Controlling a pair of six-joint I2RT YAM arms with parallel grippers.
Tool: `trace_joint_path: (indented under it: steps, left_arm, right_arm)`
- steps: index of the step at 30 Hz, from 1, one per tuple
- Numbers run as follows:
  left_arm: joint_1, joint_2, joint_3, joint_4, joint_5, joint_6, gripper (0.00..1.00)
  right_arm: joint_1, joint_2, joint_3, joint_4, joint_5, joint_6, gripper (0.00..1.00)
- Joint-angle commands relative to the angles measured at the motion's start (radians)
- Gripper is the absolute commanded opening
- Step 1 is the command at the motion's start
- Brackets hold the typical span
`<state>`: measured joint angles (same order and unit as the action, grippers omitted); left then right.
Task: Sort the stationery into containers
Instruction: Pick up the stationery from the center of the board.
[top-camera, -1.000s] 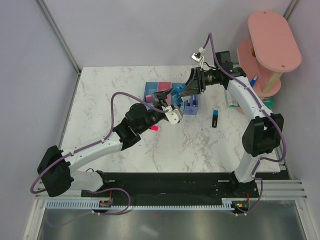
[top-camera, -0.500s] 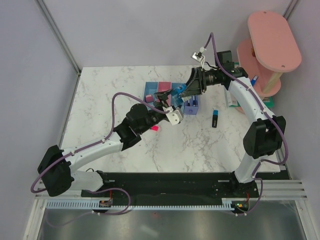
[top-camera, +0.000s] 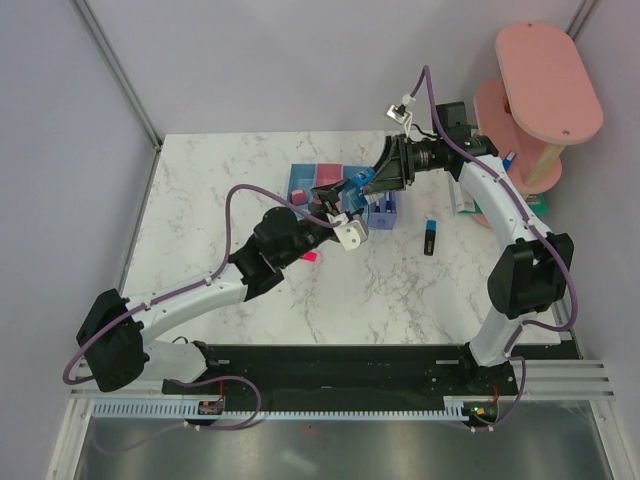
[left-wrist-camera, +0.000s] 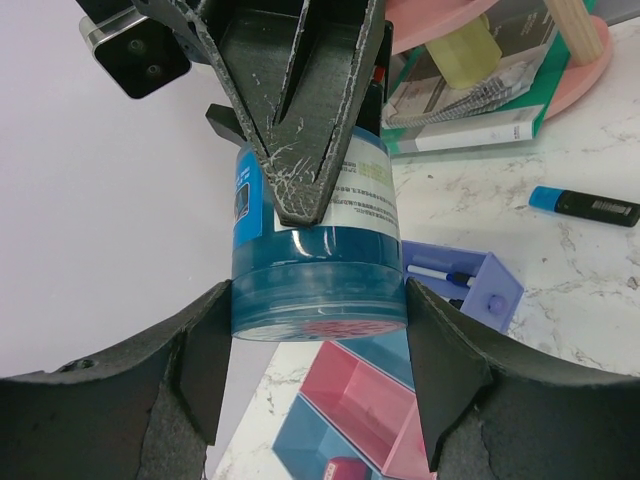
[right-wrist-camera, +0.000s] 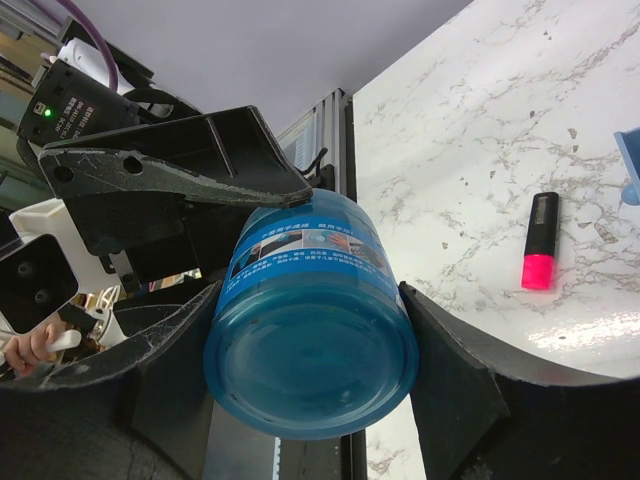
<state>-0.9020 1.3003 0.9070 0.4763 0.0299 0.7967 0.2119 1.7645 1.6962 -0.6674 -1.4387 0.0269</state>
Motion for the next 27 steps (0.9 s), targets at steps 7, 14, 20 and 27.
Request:
trace_joint_path:
  steps: [7,14,20,27]
  left_arm:
    - [-0.009,0.010,0.069,0.048,0.015,0.012,0.02]
    - [-0.009,0.005,0.078,0.047,0.016,0.007,0.02]
    - [-0.011,-0.001,0.087,0.007,0.007,0.012,0.02]
    - [0.015,-0.039,0.141,-0.195,-0.021,0.015,0.02]
  right_arm:
    - [0.012,-0.020,0.008,0.037,-0.089,-0.019,0.77]
    - [0.012,0.016,0.052,0.040,-0.089,-0.015,0.98]
    - [0.001,0.056,0.080,0.042,-0.057,-0.002,0.98]
    - [-0.045,0.090,0.124,0.041,0.036,0.018,0.98]
